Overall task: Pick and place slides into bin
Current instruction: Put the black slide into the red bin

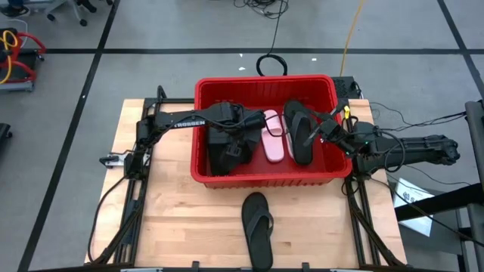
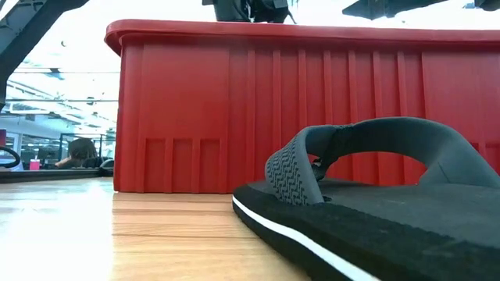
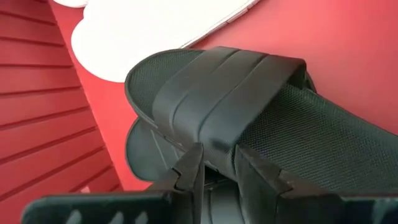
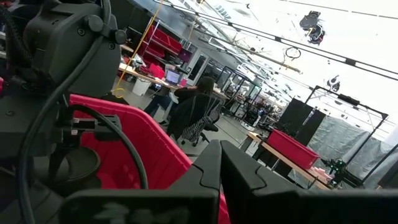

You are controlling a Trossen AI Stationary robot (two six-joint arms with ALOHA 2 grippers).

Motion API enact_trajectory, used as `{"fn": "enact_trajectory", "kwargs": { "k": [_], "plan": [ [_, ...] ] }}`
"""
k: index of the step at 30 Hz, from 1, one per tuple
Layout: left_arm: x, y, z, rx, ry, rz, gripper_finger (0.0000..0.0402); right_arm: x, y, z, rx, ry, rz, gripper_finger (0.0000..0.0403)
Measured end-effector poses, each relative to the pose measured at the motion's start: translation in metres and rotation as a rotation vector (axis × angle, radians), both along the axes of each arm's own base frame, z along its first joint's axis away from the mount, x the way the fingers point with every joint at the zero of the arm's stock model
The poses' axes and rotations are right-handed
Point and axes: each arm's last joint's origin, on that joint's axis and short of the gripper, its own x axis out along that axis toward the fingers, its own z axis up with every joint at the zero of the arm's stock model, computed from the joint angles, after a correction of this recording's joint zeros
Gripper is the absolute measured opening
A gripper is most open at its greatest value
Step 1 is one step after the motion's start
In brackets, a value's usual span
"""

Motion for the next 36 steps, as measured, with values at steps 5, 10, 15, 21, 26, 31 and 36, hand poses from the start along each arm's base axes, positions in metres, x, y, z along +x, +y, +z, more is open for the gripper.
{"fn": "enact_trajectory", "kwargs": {
  "k": [5,10,15,21,26,31,36],
  "plan": [
    [0.001,0.0,0.0,-0.01,-0.016,0.039,0.0088,0.0,0.0,0.0,0.0,0.0,0.0,0.0],
    [0.004,0.001,-0.01,-0.008,-0.043,0.069,0.0088,0.0,0.0,0.0,0.0,0.0,-0.001,0.0],
    [0.003,0.002,-0.019,0.03,-0.018,0.082,0.0087,0.0,0.0,0.0,0.0,-0.001,0.0,0.0],
    [0.004,0.003,-0.019,0.04,-0.042,0.111,0.0022,0.0,0.0,0.0,0.0,-0.001,-0.001,0.0],
    [0.004,0.003,-0.019,0.012,-0.072,0.223,0.0008,0.0,0.0,0.0,0.0,-0.001,-0.001,0.0],
    [0.003,0.004,-0.016,0.006,-0.124,0.4,0.0003,0.0,0.0,0.0,0.0,-0.001,-0.001,0.0],
    [0.0,0.002,-0.011,0.045,-0.181,0.555,0.0002,0.0,0.0,0.0,0.0,-0.001,-0.001,0.0]
  ]
}}
